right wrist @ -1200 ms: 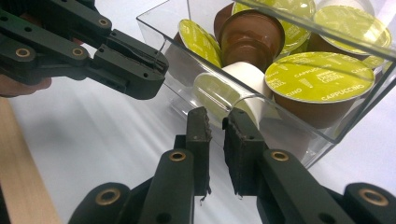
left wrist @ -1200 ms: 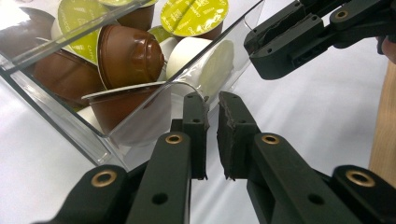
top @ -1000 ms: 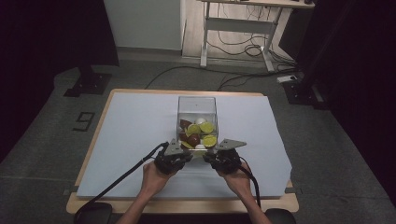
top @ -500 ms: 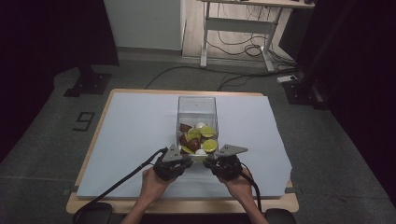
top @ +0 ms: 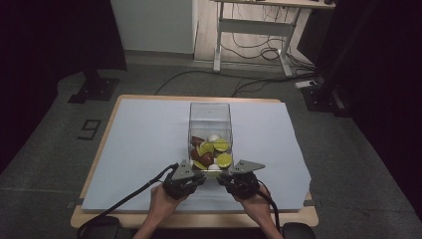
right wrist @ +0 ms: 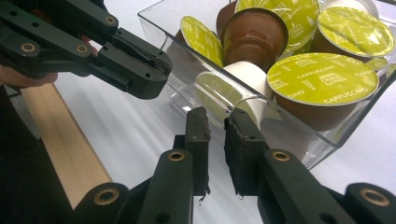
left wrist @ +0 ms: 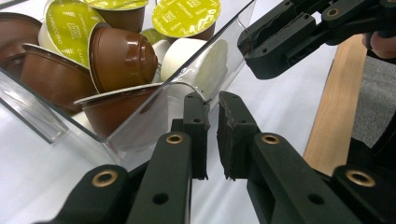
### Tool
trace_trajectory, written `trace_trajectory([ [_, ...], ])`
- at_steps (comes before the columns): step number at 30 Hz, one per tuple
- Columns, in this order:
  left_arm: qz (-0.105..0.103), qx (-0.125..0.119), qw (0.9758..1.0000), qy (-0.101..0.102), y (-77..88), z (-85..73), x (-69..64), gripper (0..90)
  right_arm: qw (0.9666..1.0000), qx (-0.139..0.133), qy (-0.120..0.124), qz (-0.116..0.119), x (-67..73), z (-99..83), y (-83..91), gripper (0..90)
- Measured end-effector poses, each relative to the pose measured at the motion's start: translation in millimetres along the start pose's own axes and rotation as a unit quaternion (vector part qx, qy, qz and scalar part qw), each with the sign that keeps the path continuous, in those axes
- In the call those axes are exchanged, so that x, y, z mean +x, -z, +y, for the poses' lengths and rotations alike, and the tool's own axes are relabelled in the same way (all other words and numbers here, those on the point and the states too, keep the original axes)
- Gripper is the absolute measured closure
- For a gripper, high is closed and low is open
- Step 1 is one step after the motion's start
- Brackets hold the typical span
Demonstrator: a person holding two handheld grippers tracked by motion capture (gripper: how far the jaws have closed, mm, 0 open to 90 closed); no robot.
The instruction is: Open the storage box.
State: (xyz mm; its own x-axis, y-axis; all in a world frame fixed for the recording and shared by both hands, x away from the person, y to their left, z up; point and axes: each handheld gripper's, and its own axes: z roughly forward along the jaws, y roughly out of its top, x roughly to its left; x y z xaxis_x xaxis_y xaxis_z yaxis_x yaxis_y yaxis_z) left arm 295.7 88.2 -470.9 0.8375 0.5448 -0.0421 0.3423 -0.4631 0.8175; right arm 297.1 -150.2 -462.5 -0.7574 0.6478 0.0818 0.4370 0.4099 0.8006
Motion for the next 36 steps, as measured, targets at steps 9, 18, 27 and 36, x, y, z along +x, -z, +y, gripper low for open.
trace_trajectory([
  [9, 0.001, 0.007, 1.0, -0.007, 3.9, -5.8, -7.7, 80.9, 0.9999, 0.012, 0.008, 0.003, 10.3, -3.9, 2.1, 78.9],
  [18, 0.002, 0.009, 0.9999, -0.011, 4.1, -7.8, -8.7, 80.9, 0.9998, 0.015, 0.008, 0.01, 8.6, -6.3, 3.3, 80.1],
  [27, -0.002, 0.011, 0.9999, -0.004, 10.8, -17.8, -7.1, 79.5, 0.9996, 0.019, 0.002, 0.018, 2.7, -12.6, 11.3, 78.4],
  [36, 0.003, 0.009, 1.0, 0.001, 22.3, -21.8, -1.0, 77.3, 0.9997, 0.02, 0.003, 0.013, -1.2, -13.0, 14.9, 76.4],
])
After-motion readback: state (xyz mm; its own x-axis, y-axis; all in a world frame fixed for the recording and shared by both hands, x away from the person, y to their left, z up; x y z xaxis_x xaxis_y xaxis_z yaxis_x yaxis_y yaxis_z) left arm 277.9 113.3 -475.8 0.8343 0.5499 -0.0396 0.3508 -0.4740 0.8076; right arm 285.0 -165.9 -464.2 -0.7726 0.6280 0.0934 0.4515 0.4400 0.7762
